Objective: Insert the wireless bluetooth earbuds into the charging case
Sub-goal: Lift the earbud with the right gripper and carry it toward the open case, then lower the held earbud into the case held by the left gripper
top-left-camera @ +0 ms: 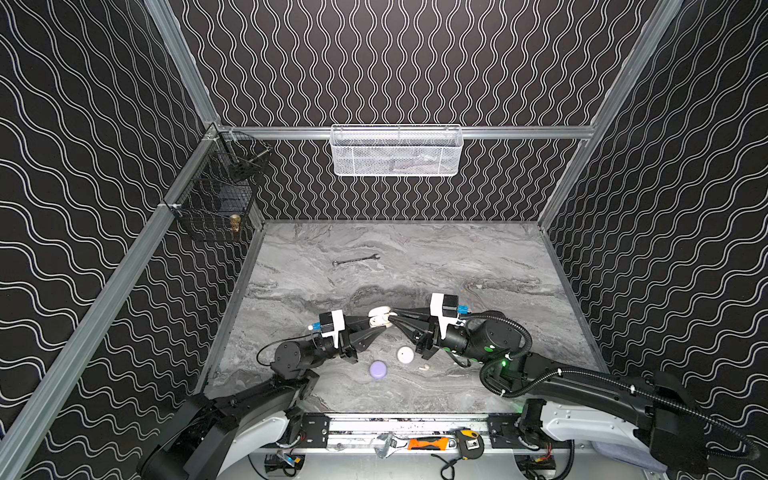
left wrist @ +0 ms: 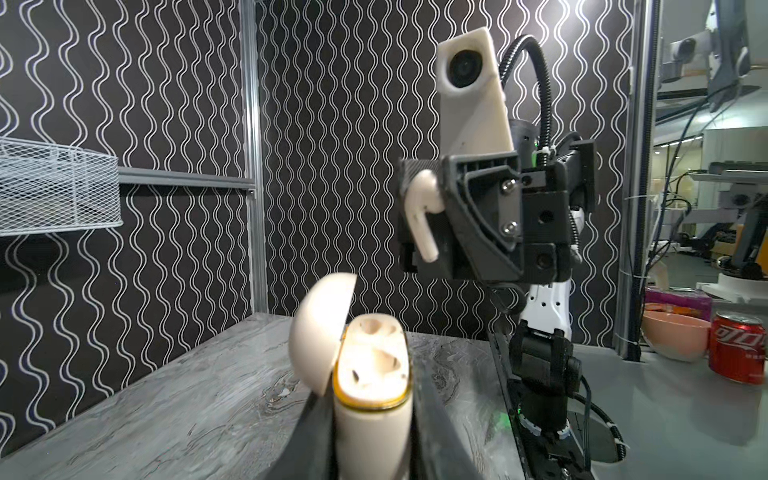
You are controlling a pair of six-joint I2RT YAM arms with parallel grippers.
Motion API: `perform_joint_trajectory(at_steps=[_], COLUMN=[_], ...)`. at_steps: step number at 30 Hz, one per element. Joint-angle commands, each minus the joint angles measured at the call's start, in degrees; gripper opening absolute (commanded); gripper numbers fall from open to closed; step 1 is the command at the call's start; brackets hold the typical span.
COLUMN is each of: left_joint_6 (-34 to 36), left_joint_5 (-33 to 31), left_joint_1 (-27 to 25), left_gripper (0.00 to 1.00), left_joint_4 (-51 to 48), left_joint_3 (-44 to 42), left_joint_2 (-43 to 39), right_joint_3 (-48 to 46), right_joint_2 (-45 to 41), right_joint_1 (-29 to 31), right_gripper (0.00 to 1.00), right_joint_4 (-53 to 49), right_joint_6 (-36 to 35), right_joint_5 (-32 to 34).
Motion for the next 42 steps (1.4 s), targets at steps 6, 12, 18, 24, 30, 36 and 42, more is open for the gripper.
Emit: perform_joint_trajectory(at_steps=[6,12,18,24,30,36,42], left_joint_6=[2.4,3.0,3.2,3.7,4.0,3.4,2.9], left_joint_5=[2.2,2.2,2.3,2.6,2.5,2.6,2.6], left_joint_1=[-1.1,-1.5,-1.7,-2.1,-2.7,-2.9,-3.0], left_gripper=[0.0,0.0,0.0,0.0,0.0,0.0,0.0], left_joint_4=[2.1,2.1,2.1,2.1,2.1,2.1,2.1], left_joint_3=[0.7,0.5,0.4,0.3,0.3,0.6,0.7], left_joint_2=[0.0,-0.5,-0.9,-1.4,-2.0,-1.8,-1.5], right_joint_3=[-1.1,-3.2,-3.5,-3.6,-3.8,-3.6,-4.8], right_joint_2=[0.4,0.0,0.5,0.8,1.1,1.3,0.7], right_joint_1=[0.0,0.0,0.0,0.0,0.1,0.1,0.1], right_gripper=[0.03,0.03,0.03,0.03,0.03,0.02,0.01], right_joint_4=[5.6,8.6,9.6,9.9,9.9,8.0,8.5], right_joint_6=[-2.0,-3.0,-2.9,-2.9,-3.1,-4.0,-4.6], right_joint_5=[-1.3,-1.4,-2.1,-2.2,-1.7,-0.3,0.8])
